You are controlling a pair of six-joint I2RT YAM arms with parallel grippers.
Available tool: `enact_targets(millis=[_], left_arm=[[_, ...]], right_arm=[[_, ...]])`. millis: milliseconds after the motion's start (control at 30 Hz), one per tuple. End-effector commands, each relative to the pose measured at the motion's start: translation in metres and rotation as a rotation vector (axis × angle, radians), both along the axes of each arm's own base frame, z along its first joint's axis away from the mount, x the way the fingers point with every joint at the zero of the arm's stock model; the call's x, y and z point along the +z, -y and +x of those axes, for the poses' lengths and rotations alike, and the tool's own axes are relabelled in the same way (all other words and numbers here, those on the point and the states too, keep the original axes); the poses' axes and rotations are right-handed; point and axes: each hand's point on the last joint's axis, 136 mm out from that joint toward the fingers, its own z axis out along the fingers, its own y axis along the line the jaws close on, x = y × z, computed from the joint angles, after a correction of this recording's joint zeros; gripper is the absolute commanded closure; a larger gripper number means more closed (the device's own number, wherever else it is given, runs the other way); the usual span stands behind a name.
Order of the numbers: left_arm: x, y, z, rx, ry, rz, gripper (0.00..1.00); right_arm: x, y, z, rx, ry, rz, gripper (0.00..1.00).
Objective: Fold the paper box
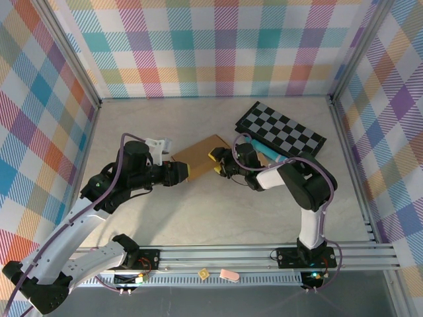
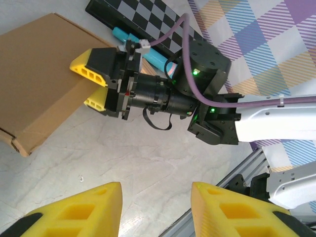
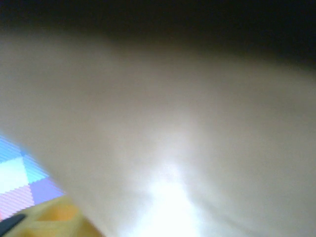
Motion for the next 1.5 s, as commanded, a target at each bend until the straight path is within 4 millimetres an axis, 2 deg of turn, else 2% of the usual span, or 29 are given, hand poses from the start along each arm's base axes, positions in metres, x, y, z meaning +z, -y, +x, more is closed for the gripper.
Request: enact_targets(millis=[0, 100, 167, 400, 600, 800, 833, 867, 933, 1133, 1233, 1300, 1367, 1400, 1433, 1467], left_arm=[[0.012, -0.003, 0.003, 0.020, 0.033, -0.026, 0.59], [0.012, -0.004, 0.003, 0.024, 0.035, -0.020, 0.59], [0.012, -0.005, 0.003, 0.028, 0.040, -0.020, 0.59], [0.010, -0.003, 0.006, 0.027, 0.034, -0.023, 0.59], [0.010, -0.004, 0.007, 0.036, 0.035, -0.024, 0.59], [0.009, -0.006, 0.009, 0.048, 0.034, -0.025, 0.59], [0.009, -0.007, 0.009, 0.053, 0.033, -0.024, 0.59], [0.009, -0.008, 0.010, 0.058, 0.035, -0.021, 0.59], [0.010, -0.012, 0.012, 0.080, 0.039, -0.011, 0.58], [0.010, -0.026, 0.018, 0.145, 0.064, 0.015, 0.56], [0.004, -0.031, 0.023, 0.178, 0.064, 0.031, 0.54], [0.000, -0.034, 0.027, 0.203, 0.065, 0.038, 0.53], [-0.003, -0.036, 0.030, 0.220, 0.072, 0.037, 0.42], [-0.006, -0.036, 0.032, 0.228, 0.070, 0.043, 0.33], [-0.010, -0.037, 0.034, 0.233, 0.069, 0.046, 0.19], [-0.012, -0.036, 0.035, 0.235, 0.067, 0.048, 0.00]], right_arm=[[-0.025, 0.005, -0.007, 0.022, -0.055, -0.066, 0.35], [-0.035, 0.015, -0.016, 0.016, -0.106, -0.137, 0.28], [-0.033, 0.021, -0.019, 0.006, -0.118, -0.161, 0.25], [-0.023, 0.032, -0.026, -0.023, -0.172, -0.212, 0.24], [-0.012, 0.056, -0.035, -0.085, -0.224, -0.315, 0.23], [0.019, 0.065, -0.031, -0.074, -0.143, -0.377, 0.21], [0.025, 0.068, -0.029, -0.068, -0.122, -0.385, 0.04], [0.031, 0.071, -0.028, -0.061, -0.102, -0.390, 0.01], [0.045, 0.081, -0.027, -0.046, -0.062, -0.413, 0.01], [0.107, 0.150, -0.029, 0.020, 0.163, -0.640, 0.01], [0.131, 0.195, -0.038, 0.026, 0.236, -0.797, 0.01], [0.144, 0.235, -0.046, -0.032, 0.236, -0.936, 0.01], [0.150, 0.282, -0.052, -0.150, 0.191, -1.097, 0.01], [0.151, 0.302, -0.054, -0.205, 0.176, -1.164, 0.01], [0.152, 0.317, -0.054, -0.238, 0.191, -1.214, 0.01], [0.150, 0.325, -0.056, -0.237, 0.203, -1.237, 0.01]])
